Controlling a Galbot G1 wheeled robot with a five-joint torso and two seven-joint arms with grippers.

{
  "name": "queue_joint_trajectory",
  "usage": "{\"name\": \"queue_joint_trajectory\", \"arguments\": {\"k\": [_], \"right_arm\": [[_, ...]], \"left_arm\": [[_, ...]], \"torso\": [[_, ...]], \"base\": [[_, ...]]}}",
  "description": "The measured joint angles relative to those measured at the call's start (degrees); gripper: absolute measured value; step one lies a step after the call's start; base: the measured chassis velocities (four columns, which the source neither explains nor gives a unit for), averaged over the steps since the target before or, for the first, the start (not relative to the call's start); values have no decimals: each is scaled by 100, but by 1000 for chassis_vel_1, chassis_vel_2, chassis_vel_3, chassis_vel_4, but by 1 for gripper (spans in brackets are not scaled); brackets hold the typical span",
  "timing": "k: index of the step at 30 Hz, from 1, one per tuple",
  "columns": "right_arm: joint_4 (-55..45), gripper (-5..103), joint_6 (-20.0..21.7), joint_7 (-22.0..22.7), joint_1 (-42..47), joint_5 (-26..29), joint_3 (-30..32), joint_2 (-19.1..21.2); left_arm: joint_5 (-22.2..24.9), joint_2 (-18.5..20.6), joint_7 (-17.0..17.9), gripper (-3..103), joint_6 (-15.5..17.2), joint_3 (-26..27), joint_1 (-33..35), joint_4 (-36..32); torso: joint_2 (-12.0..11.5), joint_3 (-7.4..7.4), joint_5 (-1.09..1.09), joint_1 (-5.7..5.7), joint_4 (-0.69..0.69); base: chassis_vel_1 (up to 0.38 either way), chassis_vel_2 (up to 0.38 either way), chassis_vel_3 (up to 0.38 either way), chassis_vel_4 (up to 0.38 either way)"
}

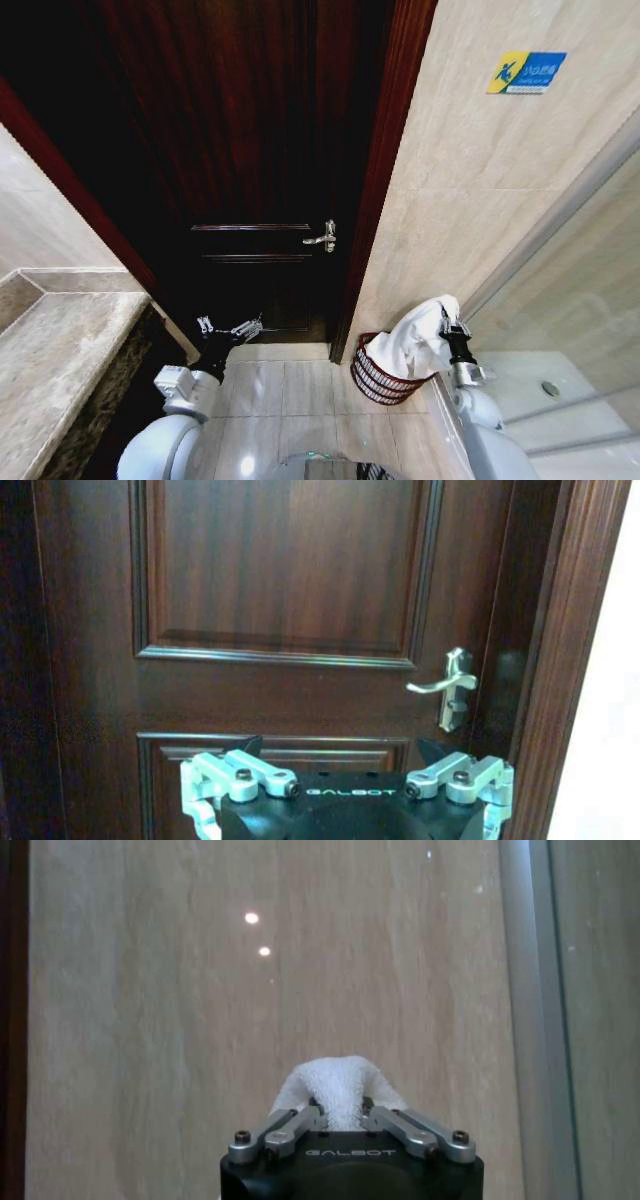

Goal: Discard the used towel into the hamper.

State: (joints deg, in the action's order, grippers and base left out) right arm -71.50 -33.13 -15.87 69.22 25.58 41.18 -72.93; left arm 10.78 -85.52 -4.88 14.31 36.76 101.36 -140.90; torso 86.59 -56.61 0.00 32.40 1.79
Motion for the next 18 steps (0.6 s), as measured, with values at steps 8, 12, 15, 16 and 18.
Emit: {"name": "queue_joint_trajectory", "arguments": {"k": [8, 12, 15, 16, 18], "right_arm": [[531, 10, -2, -194, -189, 18, -52, -7], [1476, 10, -383, -440, -599, -21, -76, -29], [1671, 10, -390, -491, -672, -30, -89, -12], [1671, 10, -390, -491, -672, -30, -89, -12], [1868, 10, -410, -506, -765, -84, -90, -12]], "left_arm": [[0, 0, 0, 100, 0, 0, 0, 0], [0, 0, 0, 100, 0, 0, 0, 0], [0, 0, 0, 100, 0, 0, 0, 0], [0, 0, 0, 100, 0, 0, 0, 0], [0, 0, 0, 100, 0, 0, 0, 0]], "torso": [[-1, 0, 0, 0, 0], [-1, 0, 1, 0, 1], [-1, 0, 1, 0, -1], [-1, 0, 1, 0, -1], [-1, 0, -1, 0, -1]], "base": [[0, 0, 0, 0], [0, 0, 0, 0], [0, 0, 0, 0], [0, 0, 0, 0], [0, 0, 0, 0]]}}
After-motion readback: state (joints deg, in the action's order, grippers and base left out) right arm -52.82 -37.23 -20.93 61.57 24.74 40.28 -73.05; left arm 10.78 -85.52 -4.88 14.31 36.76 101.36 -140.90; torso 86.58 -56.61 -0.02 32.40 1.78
